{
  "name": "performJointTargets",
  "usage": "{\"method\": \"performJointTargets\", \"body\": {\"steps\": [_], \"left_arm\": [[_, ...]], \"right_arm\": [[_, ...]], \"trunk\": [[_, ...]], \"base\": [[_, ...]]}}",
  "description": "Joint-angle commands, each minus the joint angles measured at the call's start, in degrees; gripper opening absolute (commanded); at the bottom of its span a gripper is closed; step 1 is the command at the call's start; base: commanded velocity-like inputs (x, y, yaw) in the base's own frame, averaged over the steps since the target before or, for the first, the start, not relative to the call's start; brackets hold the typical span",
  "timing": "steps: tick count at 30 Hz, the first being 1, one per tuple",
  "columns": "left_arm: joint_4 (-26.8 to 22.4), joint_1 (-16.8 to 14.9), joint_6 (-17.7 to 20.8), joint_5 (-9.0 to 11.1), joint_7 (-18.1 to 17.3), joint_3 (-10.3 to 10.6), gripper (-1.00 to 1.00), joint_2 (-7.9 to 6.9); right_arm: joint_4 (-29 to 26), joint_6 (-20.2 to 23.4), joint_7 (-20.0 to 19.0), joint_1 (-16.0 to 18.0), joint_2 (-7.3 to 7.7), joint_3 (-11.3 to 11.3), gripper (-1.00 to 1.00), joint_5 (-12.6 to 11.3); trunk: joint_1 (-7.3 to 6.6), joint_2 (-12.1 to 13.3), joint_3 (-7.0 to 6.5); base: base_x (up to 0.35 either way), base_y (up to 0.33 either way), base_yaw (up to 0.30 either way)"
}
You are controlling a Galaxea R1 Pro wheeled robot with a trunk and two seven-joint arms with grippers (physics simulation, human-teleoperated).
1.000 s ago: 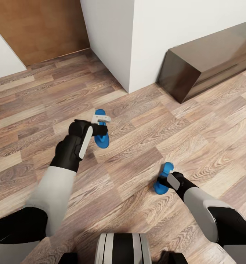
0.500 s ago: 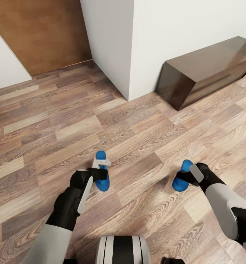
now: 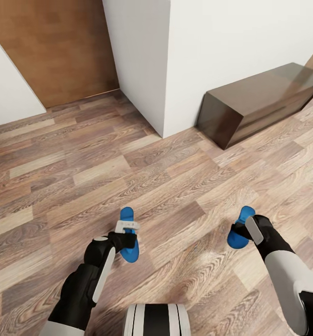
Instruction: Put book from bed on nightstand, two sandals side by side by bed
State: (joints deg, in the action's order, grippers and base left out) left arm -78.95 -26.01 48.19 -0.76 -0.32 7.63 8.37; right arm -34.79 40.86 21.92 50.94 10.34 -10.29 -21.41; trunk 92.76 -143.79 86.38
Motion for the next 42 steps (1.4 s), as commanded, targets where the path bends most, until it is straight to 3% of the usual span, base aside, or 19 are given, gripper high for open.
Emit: {"method": "performJointTargets", "body": {"steps": [1, 6, 17, 24, 42], "left_arm": [[-0.15, 0.07, 0.43, -0.11, 0.03, 0.14, -1.0, 0.03], [-0.3, 0.22, 1.88, -0.13, 0.19, 0.77, -1.0, 0.08], [-0.33, 0.25, 3.27, -0.1, 0.31, 0.92, -1.0, -0.15], [-0.4, 0.26, 5.42, -0.54, 0.32, 1.05, -1.0, -0.27], [-0.41, 0.26, 5.77, -0.61, 0.32, 0.77, -1.0, -0.37]], "right_arm": [[-1.58, 0.36, 1.38, -1.06, -0.25, 0.0, -1.0, -0.7], [-5.62, 1.08, 3.47, -4.47, -1.65, 0.03, -1.0, -0.58], [-7.1, 0.72, 3.84, -5.48, -4.57, 0.17, -1.0, -0.51], [-8.66, 1.07, 3.83, -5.5, -4.78, 0.12, -1.0, -0.56], [-9.07, 1.05, 3.68, -5.5, -4.63, 0.01, -1.0, -0.82]], "trunk": [[-0.03, 0.0, -0.19], [-0.16, 0.07, -1.3], [-0.44, 0.22, -3.74], [-0.62, 0.31, -5.29], [-1.09, 0.55, -9.28]], "base": [[0.0, 0.0, 0.0], [0.0, 0.0, 0.0], [0.0, 0.0, 0.0], [0.0, 0.0, 0.0], [0.0, 0.0, 0.0]]}}
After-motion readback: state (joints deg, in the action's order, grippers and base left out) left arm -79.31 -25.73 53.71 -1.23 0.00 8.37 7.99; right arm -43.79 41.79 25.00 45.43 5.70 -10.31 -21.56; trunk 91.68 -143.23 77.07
